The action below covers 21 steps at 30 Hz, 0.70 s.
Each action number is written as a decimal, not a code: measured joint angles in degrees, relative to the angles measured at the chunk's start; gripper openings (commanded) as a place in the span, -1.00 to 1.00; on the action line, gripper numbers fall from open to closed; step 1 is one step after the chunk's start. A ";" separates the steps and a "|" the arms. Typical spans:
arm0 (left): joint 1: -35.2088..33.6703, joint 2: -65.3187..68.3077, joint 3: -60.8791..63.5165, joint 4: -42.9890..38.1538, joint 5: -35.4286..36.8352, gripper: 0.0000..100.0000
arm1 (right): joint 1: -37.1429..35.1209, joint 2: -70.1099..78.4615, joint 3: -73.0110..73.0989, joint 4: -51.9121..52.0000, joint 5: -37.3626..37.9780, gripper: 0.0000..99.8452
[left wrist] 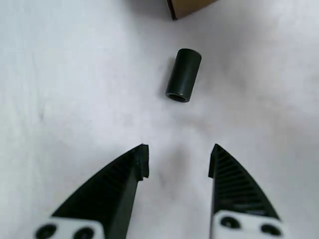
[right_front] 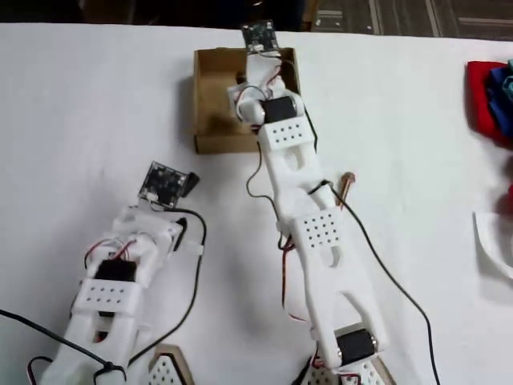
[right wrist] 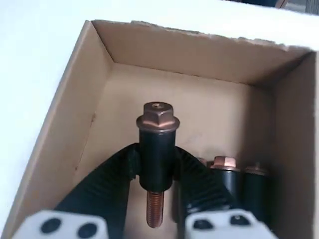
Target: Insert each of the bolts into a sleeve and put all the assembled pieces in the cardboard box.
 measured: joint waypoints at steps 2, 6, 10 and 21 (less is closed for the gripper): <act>0.00 0.00 0.00 0.00 0.00 -0.58 | -0.09 0.00 0.70 0.00 -0.62 -0.96; 0.09 0.00 0.00 0.00 0.00 -0.58 | 0.00 0.00 0.88 0.00 -1.05 -0.96; 0.00 0.00 0.00 0.00 0.00 -0.58 | 0.00 0.00 0.88 0.00 -1.05 -0.96; 0.00 0.00 0.00 0.00 0.00 -0.58 | 0.00 0.09 4.40 0.00 -1.05 -0.96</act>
